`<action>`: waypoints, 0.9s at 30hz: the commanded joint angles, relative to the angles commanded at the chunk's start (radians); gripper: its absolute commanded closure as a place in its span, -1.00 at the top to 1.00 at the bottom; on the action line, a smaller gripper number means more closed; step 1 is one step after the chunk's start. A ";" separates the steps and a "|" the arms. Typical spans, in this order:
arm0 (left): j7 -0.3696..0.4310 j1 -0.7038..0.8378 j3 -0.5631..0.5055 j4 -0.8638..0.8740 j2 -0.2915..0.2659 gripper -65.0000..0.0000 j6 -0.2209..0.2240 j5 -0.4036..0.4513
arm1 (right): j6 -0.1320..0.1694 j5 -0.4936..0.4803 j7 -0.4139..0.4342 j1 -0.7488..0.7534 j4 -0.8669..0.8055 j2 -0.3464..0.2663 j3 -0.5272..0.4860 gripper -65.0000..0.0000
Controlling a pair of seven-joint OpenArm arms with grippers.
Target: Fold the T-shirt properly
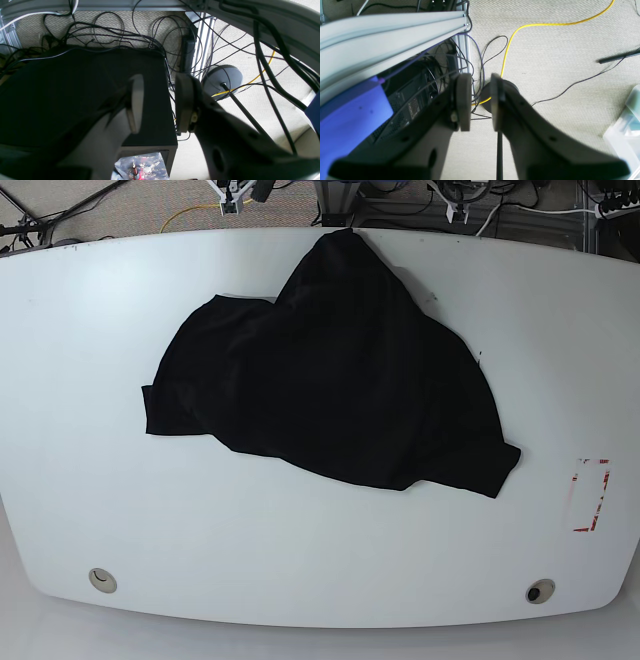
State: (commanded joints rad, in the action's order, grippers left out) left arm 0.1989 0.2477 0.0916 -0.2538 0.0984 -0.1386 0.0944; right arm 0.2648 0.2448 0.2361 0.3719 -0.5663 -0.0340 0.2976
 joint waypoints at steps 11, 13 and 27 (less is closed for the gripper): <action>-0.101 -0.104 0.000 0.110 -0.007 -0.39 -0.003 -0.006 | 0.000 -0.003 -0.096 -0.119 0.180 0.013 0.001 -0.62; -0.103 -0.107 0.000 0.110 -0.007 -0.39 -0.003 -0.006 | 0.000 -0.003 -0.096 -0.119 0.180 0.013 0.001 -0.62; -0.074 -0.101 0.003 0.104 -0.007 -0.41 -0.003 -0.011 | 0.000 -0.003 -0.096 -0.119 0.174 0.013 0.001 -0.62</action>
State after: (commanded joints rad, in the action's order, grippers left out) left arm 0.1250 0.1465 0.0944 -0.1496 0.0913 -0.1419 0.0836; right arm 0.2647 0.2417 0.1404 0.2524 -0.3920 -0.0207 0.2984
